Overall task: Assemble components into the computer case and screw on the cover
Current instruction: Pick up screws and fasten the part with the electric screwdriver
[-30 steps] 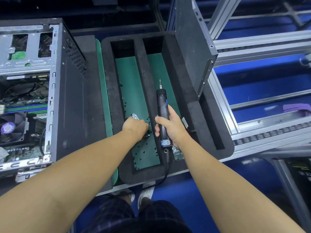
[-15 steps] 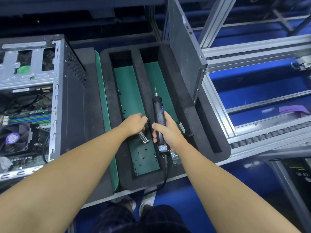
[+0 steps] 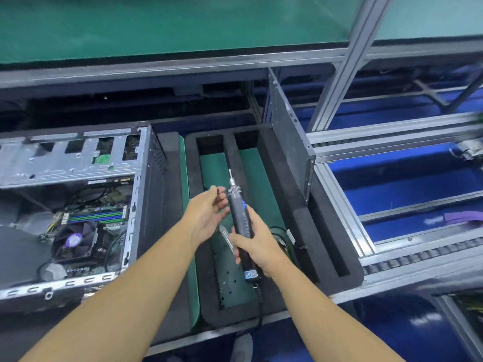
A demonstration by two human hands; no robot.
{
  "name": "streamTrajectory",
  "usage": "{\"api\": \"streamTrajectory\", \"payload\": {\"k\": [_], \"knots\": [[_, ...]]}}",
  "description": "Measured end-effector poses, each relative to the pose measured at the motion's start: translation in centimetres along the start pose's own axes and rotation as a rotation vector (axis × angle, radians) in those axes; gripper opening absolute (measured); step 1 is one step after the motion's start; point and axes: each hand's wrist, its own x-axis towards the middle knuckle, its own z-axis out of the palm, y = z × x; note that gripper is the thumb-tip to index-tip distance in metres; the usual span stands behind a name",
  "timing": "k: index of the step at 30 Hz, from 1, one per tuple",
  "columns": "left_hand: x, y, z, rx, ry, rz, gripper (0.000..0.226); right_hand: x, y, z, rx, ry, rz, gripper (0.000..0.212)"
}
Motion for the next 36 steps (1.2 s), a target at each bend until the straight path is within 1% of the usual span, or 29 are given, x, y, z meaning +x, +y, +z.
{"api": "streamTrajectory", "payload": {"k": [4,9,13,17,20,25,28,32,36], "knots": [[-2.3,3.1,-0.8,-0.111,0.008,0.033,0.03,-1.6,-2.3,1.7,-0.028,-0.042,-0.069,0.074],[-5.6,5.8,-2.4,-0.156,-0.07,0.073,0.03,-4.5,-4.8,4.4,-0.138,-0.1,-0.099,0.081],[-9.1,6.7,-5.0,-0.11,-0.114,0.109,0.028,-7.5,-6.3,7.7,-0.216,-0.136,-0.11,0.085],[-12.8,7.4,-9.0,-0.016,-0.135,0.168,0.03,-10.6,-6.2,11.8,-0.291,-0.168,-0.109,0.099],[-15.2,7.5,-12.3,0.002,-0.152,0.174,0.03,-12.8,-5.3,15.0,-0.275,-0.174,-0.09,0.102],[-18.6,7.0,-17.3,0.061,-0.157,0.213,0.027,-16.1,-4.0,19.8,-0.255,-0.185,-0.071,0.102],[-20.2,6.8,-19.7,0.118,-0.192,0.232,0.028,-17.7,-3.4,22.2,-0.231,-0.208,-0.059,0.1],[-21.7,6.7,-22.4,0.195,-0.226,0.299,0.031,-19.2,-3.0,24.2,-0.198,-0.239,-0.025,0.097],[-22.5,7.3,-24.5,0.192,-0.294,0.336,0.028,-20.2,-2.9,25.4,-0.172,-0.248,-0.011,0.096]]}}
